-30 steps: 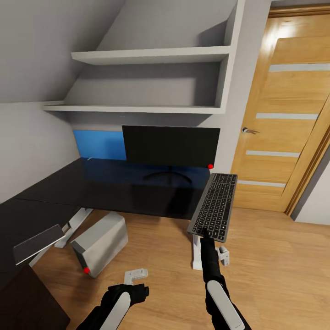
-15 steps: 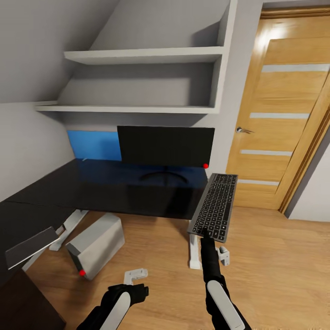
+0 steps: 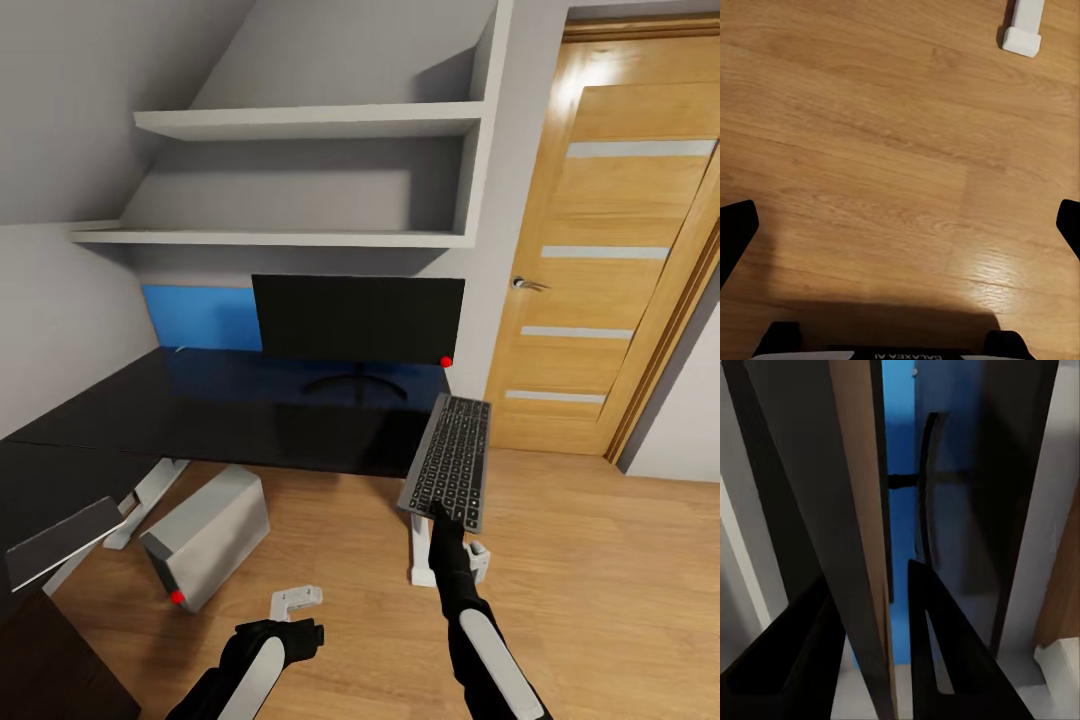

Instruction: In the bedroom, organize the workspace by keeping the computer under the desk, ensuring the monitor is on the desk, placing the keyboard on the desk next to the monitor, placing the mouse on the desk next to the keyboard, moving the folder from the swivel chair onto the desk next to the mouse, stacking the notebook on top of the folder with the pen on top of the notebook, and positioning the swivel chair next to the desk.

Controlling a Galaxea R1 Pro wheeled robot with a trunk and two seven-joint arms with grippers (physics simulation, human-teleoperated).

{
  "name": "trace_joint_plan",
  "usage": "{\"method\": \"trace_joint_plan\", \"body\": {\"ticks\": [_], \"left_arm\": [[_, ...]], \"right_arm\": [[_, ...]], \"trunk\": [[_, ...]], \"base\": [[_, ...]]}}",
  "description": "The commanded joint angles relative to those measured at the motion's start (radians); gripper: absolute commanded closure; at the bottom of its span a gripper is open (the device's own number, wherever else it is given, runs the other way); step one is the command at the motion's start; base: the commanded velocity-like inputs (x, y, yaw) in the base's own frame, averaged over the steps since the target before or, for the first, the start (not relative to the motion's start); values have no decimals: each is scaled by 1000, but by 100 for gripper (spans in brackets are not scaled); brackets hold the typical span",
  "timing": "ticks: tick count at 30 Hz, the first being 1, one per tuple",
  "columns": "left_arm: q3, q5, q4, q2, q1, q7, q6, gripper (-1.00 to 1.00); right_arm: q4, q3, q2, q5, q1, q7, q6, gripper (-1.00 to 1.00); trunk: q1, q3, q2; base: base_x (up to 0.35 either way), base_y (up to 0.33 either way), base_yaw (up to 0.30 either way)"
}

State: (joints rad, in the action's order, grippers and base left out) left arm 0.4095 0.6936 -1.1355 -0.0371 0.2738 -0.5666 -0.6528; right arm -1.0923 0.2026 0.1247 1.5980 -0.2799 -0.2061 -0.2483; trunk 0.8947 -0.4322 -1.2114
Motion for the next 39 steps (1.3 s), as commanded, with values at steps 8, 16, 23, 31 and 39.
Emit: {"method": "trace_joint_plan", "body": {"ticks": [8, 16, 23, 31, 39], "left_arm": [[2, 10, -1, 0, 1, -10, -1, -100], [2, 10, -1, 0, 1, -10, -1, -100], [2, 10, -1, 0, 1, -10, -1, -100], [1, 12, -1, 0, 1, -10, 3, -100], [1, 16, -1, 0, 1, -6, 4, -100]], "right_arm": [[-1, 2, -2, 15, -1, -6, 0, 100], [-3, 0, -2, 13, -1, -6, -3, 100], [-2, 3, -2, 14, -1, -7, -3, 100], [1, 3, -4, 14, -1, -7, -7, 100], [3, 0, -2, 11, -1, 66, -47, 100]], "trunk": [[0, -1, -1], [0, -1, -1], [0, -1, -1], [0, -1, -1], [0, -1, -1]], "base": [[0, 0, 0], [0, 0, 0], [0, 0, 0], [68, 0, 0], [70, 0, 0]]}}
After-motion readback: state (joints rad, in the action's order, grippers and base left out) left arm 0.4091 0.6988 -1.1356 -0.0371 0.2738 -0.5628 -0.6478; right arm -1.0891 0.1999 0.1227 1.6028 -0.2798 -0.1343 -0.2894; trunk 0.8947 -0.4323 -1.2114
